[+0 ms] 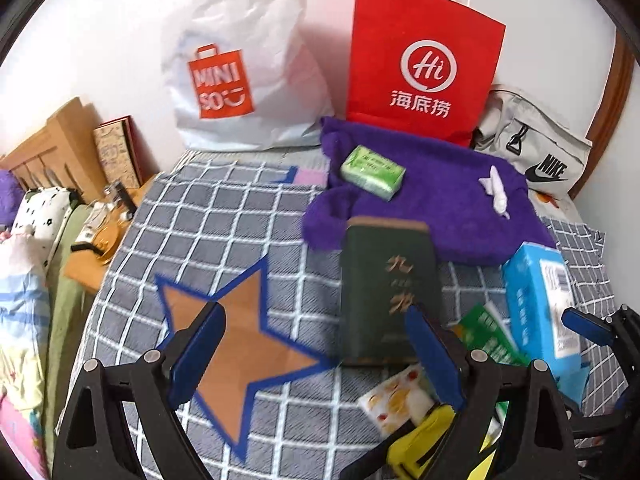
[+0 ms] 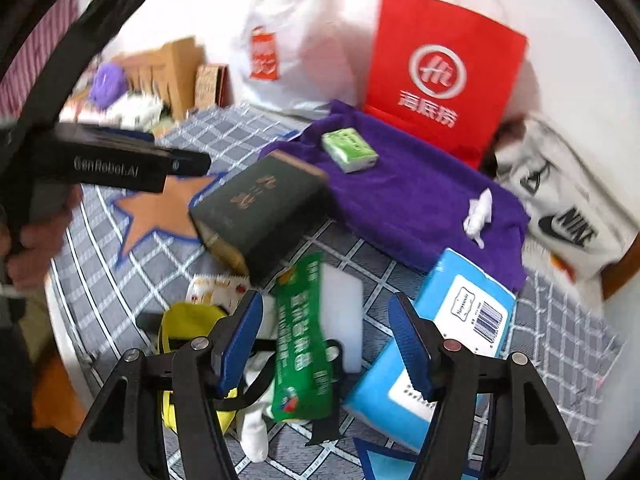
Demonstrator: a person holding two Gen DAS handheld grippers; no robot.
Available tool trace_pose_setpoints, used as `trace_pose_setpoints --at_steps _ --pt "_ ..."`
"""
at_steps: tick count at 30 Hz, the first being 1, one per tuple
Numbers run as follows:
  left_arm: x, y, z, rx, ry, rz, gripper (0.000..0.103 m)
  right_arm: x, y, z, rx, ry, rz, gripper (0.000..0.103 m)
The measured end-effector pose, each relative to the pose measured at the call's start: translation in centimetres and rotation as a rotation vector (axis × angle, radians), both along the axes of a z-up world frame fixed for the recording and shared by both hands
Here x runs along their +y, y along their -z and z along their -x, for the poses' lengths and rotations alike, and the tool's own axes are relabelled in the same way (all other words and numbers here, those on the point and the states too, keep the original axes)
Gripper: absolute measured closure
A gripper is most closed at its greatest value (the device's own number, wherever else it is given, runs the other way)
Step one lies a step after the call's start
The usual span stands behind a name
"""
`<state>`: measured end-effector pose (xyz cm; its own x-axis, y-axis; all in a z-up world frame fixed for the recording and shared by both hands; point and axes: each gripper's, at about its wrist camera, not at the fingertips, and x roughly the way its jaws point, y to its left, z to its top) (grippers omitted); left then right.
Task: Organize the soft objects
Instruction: 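Grasp the green snack packet with the right tool and lift it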
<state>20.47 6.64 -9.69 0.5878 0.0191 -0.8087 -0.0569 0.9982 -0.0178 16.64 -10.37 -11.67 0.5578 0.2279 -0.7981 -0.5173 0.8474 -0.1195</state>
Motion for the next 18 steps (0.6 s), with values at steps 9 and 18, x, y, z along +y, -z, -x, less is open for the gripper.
trace_pose_setpoints --at_steps 9,18 --pt "1.9 0.8 2.7 -0.002 -0.004 0.041 0.012 2.2 2.6 0.8 -0.016 -0.003 0.165 0.041" --pt "2.9 2.7 3.4 0.026 -0.014 0.107 0.011 3.3 5.5 0.6 -0.011 0.001 0.296 0.041"
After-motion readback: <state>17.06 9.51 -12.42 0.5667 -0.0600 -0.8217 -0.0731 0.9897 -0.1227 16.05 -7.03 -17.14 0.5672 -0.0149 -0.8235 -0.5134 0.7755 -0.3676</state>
